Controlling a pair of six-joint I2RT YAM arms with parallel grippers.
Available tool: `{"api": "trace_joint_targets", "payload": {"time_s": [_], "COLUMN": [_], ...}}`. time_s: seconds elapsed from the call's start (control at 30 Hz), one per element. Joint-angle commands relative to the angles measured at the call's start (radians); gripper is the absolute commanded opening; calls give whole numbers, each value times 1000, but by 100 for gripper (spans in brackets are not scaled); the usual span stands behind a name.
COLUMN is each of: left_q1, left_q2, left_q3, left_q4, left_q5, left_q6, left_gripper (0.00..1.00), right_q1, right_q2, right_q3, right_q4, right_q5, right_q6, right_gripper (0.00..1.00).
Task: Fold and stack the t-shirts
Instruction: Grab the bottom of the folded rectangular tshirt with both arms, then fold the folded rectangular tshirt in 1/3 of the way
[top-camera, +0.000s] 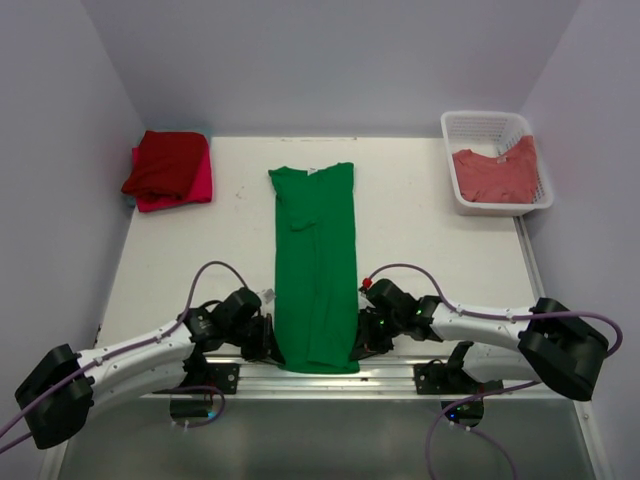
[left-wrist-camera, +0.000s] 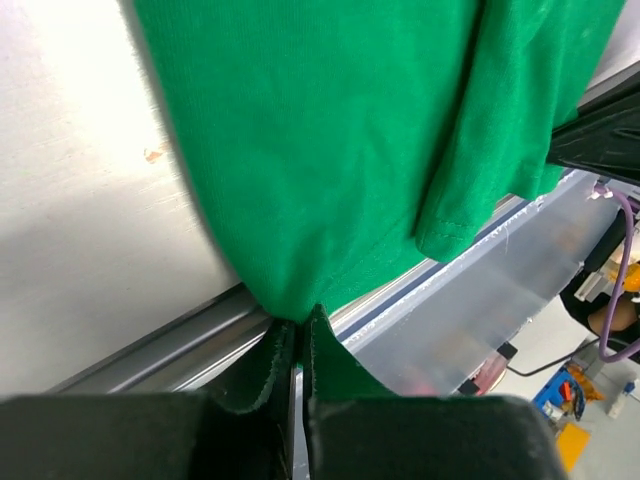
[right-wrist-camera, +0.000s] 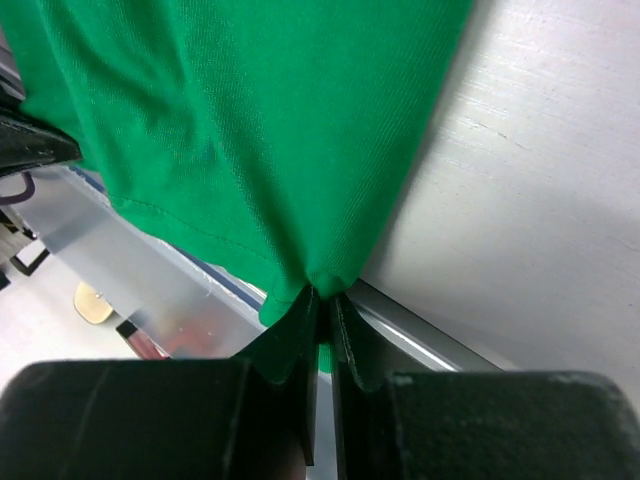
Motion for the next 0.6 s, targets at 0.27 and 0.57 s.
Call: {"api": "trace_joint_targets", "payload": {"time_s": [0.27, 0.57], "left_q1": [-2, -1], "left_q2": [-98, -29], "left_q3": [92, 211], "left_q4": [25, -25], "left_q5": [-229, -454], "left_q6": [123, 220], "left_gripper": [0, 0], "right_q1": [10, -17], "right_q2": [-46, 34], "right_q3": [137, 335], "right_q4": [-98, -196], "right_q5": [109, 332], "right_q6": [-118, -261], "right_gripper": [0, 0]}}
